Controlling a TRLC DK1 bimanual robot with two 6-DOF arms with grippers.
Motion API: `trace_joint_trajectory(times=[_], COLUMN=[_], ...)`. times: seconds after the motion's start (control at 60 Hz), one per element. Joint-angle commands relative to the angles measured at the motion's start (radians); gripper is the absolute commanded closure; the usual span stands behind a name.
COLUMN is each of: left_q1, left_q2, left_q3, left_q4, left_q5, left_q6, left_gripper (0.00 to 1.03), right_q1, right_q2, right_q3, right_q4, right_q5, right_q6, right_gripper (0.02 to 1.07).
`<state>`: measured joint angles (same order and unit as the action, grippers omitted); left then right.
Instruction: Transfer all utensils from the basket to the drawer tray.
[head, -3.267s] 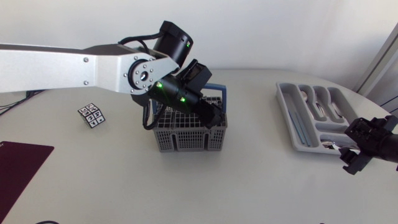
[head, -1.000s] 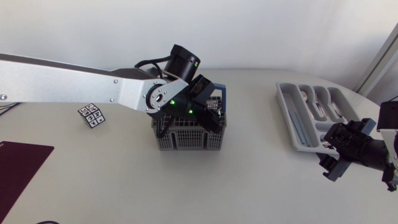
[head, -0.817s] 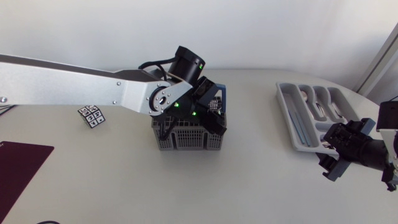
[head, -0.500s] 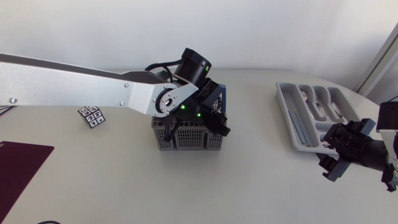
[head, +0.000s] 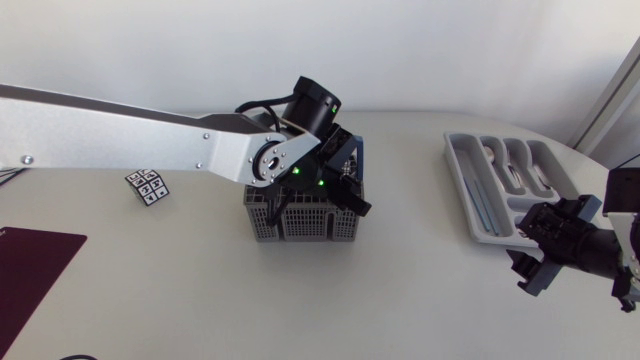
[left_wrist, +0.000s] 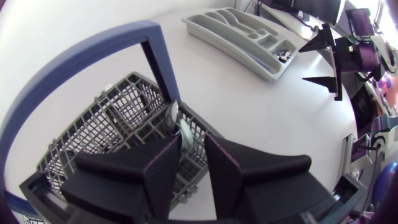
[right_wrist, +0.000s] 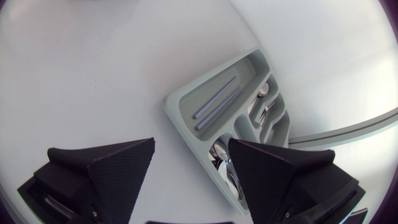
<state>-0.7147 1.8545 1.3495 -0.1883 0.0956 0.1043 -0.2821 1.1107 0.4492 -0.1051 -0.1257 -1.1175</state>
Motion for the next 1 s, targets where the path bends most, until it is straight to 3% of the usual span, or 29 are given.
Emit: trace_joint_trajectory(times=[0.0,0.117,0.283,0.983], left_q1=[0.008,0.012,0.014,0.020], left_q2=[0.035,0.035,0.034,-0.035], left_q3=[0.028,0.023,0.017,-0.007], left_q4=[0.006,0.009,0.010,0.018], left_q5=[-0.005,-0.007,-0.005,0.007], left_q6=[-0.017,-0.017,-0.017,-0.008], left_gripper=[0.85,0.93,0.97,1.00], right_q1=[0.008,0.008,0.008,0.014], right_q2=[-0.002,-0.002,-0.002,0.000], right_q3=[-0.027,-0.029,-0.038,-0.046], right_q4=[0.007,0.008,0.015,0.028], right_q5=[0.009,0.009,0.009,0.012], right_q6=[0.019,0.019,0.018,0.016], right_gripper=[0.21,0.21,0.21,0.21])
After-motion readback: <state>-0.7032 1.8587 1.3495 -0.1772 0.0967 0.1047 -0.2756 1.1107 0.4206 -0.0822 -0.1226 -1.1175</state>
